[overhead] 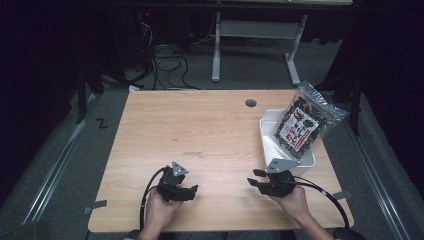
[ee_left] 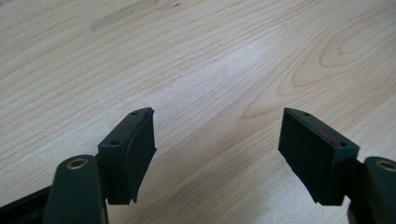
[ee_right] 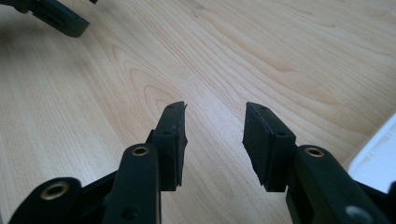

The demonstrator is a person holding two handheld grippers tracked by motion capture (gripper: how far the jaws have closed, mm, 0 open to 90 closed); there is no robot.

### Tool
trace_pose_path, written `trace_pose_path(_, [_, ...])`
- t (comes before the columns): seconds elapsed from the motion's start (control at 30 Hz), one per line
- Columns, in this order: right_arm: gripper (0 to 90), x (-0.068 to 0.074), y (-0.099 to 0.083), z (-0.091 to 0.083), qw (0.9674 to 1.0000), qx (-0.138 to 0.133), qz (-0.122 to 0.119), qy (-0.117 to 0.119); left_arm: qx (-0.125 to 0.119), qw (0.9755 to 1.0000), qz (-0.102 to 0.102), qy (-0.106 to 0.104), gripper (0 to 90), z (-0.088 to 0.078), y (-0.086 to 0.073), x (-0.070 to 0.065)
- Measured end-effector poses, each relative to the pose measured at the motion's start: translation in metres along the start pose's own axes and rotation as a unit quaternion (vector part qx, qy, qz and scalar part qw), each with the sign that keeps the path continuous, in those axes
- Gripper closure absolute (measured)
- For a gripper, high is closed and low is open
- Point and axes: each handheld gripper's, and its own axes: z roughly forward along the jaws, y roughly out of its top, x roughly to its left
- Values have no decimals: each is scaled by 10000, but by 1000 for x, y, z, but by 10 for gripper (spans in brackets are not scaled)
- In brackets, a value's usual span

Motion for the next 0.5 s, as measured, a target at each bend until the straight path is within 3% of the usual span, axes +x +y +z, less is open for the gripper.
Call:
trace_pose_path(0.13, [584,-3,-1,4,9997,225,-73,49,18,10000,19,12,276,1,0,0])
trace_pose_path(0.5, [581,-5,-6,19,9994,342,9,-23,25,10000,-2,8,276,1,0,0])
